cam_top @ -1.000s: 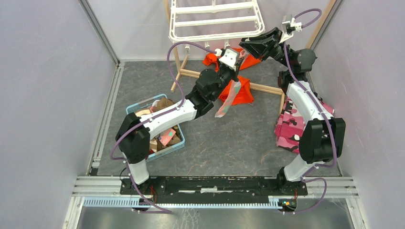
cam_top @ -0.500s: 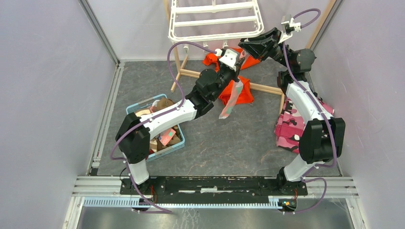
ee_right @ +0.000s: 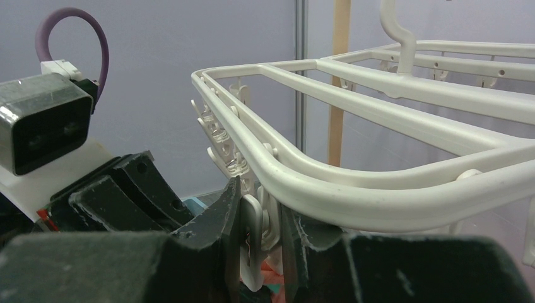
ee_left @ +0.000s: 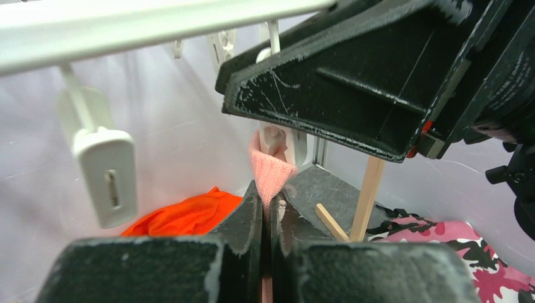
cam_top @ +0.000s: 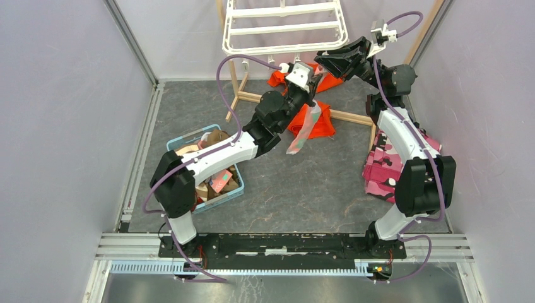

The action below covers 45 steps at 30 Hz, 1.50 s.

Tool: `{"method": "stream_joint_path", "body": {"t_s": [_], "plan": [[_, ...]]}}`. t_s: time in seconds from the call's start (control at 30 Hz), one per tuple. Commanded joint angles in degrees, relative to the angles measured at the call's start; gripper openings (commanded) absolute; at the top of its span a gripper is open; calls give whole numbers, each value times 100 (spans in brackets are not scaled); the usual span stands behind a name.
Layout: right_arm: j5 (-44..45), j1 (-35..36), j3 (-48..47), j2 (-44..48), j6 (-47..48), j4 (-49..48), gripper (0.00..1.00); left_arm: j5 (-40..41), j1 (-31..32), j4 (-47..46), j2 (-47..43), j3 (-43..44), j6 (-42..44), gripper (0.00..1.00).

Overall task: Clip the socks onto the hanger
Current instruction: Clamp the sock onto the hanger.

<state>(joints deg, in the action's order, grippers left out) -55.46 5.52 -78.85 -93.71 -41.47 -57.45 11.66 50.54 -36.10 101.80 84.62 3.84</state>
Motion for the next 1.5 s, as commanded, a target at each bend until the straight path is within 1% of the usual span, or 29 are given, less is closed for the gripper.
{"method": "stream_joint_path", "body": {"t_s": [0.0,0.27,0.4,0.5,0.63,0.83,0.93,1.23,1.47], "plan": [[-52,24,-46,117,30,-29,0,48,-18,-641,-435,-107,-317,2],[-55,21,-65,115,42,-21,0,-8,-23,-720,-503,-188,-361,2],[-61,28,-79,116,35,-24,0,-89,-47,-660,-510,-222,-639,2],[-70,22,-75,114,35,-29,0,-243,-123,-695,-557,-317,-979,2],[-79,26,-54,114,45,-38,0,-611,-311,-840,-615,-438,-1738,2],[-113,25,-96,85,18,-71,0,-1088,-527,-1043,-593,-445,-2595,2],[-132,25,-109,59,-62,-142,0,-1140,-574,-1106,-554,-424,-2737,2],[-149,39,-135,37,-111,-226,0,-1741,-673,-1184,-352,-265,-3285,2],[-154,37,-133,26,-220,-328,0,-1906,-767,-1398,-288,-290,-3750,2]]}}
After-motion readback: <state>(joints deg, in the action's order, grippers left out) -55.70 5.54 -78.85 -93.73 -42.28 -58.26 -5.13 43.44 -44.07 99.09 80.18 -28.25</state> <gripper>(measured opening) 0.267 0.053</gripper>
